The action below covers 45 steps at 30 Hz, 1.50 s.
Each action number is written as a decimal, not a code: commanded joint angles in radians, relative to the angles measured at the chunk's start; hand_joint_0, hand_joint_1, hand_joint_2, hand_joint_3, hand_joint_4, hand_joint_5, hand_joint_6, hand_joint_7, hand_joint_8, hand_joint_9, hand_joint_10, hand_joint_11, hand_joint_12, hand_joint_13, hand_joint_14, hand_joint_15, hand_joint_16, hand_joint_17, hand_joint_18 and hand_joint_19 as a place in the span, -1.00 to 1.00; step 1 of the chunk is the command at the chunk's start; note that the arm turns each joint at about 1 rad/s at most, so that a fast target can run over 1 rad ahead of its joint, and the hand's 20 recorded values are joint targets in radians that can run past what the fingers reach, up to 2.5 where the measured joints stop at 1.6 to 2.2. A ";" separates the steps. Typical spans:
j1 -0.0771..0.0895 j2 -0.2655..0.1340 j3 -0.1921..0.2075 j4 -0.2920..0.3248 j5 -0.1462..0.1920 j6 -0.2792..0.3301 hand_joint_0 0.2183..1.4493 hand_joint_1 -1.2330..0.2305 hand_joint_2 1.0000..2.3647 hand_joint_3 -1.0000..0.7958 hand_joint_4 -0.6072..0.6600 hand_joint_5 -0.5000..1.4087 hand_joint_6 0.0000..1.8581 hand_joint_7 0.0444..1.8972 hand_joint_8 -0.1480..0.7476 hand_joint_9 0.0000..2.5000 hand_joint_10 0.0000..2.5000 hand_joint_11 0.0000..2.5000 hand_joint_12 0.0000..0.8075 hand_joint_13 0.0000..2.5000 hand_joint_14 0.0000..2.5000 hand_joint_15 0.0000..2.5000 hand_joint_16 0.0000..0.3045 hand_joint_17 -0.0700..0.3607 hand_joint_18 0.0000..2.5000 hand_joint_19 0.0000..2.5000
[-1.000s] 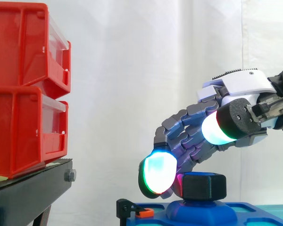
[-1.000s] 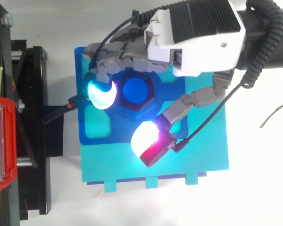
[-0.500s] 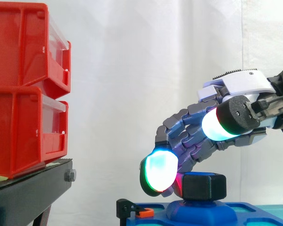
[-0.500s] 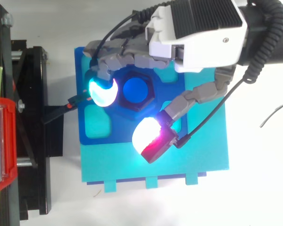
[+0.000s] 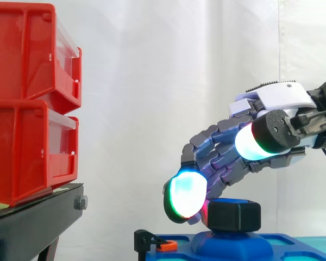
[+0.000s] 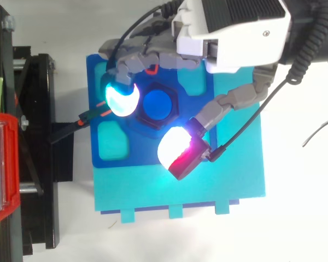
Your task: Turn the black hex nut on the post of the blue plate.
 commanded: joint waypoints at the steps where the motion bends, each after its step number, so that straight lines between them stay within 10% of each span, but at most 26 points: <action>1: -0.007 -0.001 0.000 0.007 -0.019 0.000 -0.66 -0.02 -1.00 -0.44 0.54 -0.73 -0.46 -0.10 0.34 -0.77 -1.00 -1.00 0.42 -0.64 -1.00 -0.67 -0.53 0.07 -0.72 -0.75; 35: -0.021 -0.001 0.000 0.018 -0.048 -0.006 -0.65 0.00 -1.00 -0.44 0.53 -0.74 -0.46 -0.11 0.33 -0.77 -1.00 -1.00 0.41 -0.65 -1.00 -0.67 -0.54 0.05 -0.74 -0.74; 45: 0.005 -0.001 0.000 0.027 -0.035 -0.012 -0.64 0.00 -1.00 -0.44 0.52 -0.74 -0.46 -0.12 0.32 -0.77 -1.00 -1.00 0.41 -0.65 -1.00 -0.67 -0.55 0.05 -0.74 -0.74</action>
